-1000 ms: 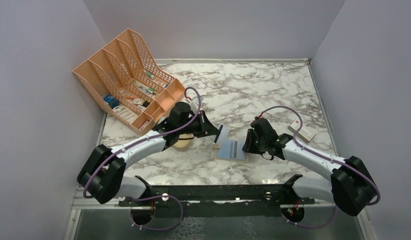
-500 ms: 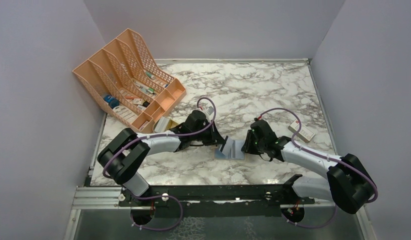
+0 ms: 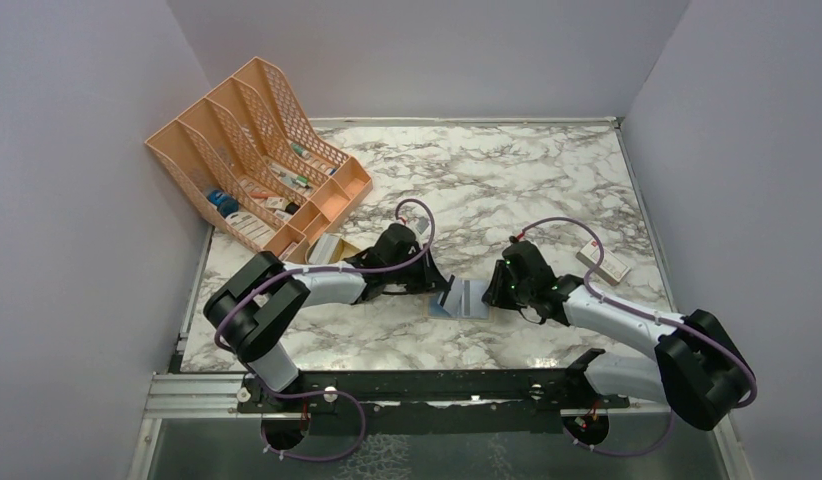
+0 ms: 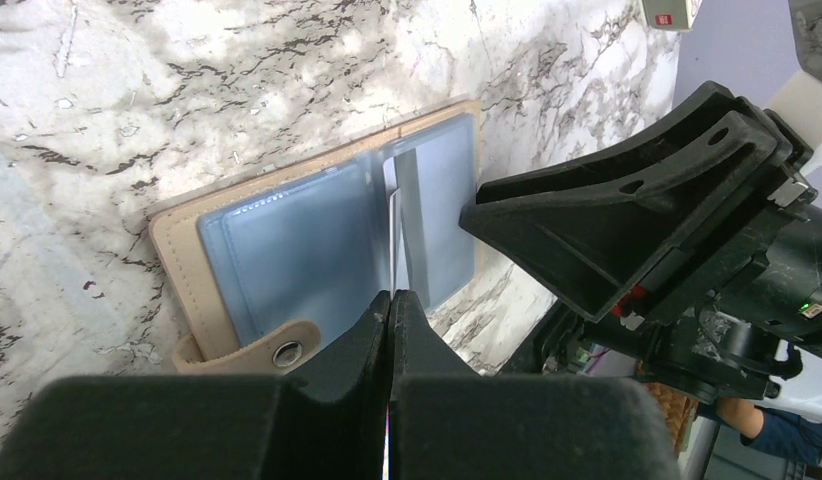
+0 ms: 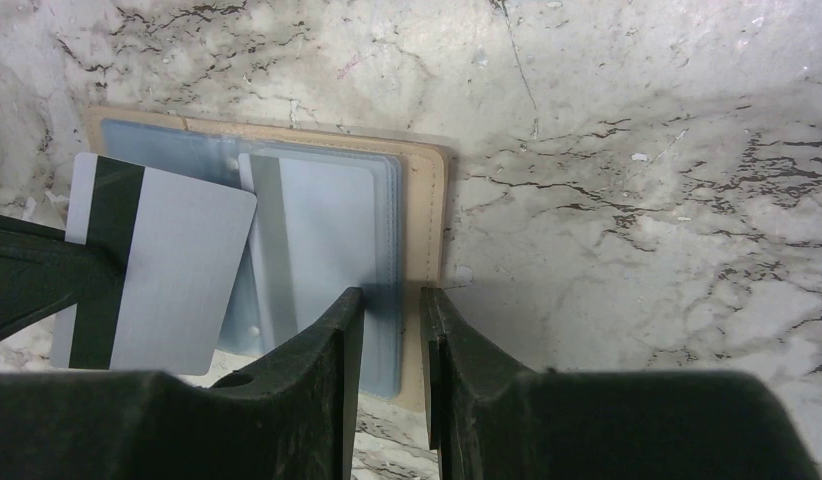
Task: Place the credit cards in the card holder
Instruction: Insert the credit card into the card holder.
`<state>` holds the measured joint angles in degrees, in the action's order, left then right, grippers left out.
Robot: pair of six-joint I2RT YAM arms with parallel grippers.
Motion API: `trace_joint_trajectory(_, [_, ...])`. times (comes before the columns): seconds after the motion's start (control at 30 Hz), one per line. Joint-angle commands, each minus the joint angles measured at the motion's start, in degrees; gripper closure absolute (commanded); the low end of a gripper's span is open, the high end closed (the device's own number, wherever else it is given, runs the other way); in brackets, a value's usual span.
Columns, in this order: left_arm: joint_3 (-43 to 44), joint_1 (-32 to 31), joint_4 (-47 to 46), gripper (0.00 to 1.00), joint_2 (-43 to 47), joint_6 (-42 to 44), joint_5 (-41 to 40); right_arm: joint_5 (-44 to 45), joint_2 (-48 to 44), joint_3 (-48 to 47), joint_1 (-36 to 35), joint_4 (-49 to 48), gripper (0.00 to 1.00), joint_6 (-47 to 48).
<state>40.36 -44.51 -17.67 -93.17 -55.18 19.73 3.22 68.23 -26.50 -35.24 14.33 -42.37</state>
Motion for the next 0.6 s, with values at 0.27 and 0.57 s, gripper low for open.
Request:
trace_joint_trajectory(0.27, [0.27,-1.46,-2.02,1.0,-2.35,-0.28,-3.83,-2.4,-1.53,2.14,0.0,1.66,0.74,-1.42])
trace_joint_trajectory(0.57, [-0.89,-2.42,-1.96,1.0,-2.57,-0.59,-8.33,-5.24,-3.47,4.2,0.0,0.18,0.74,-3.87])
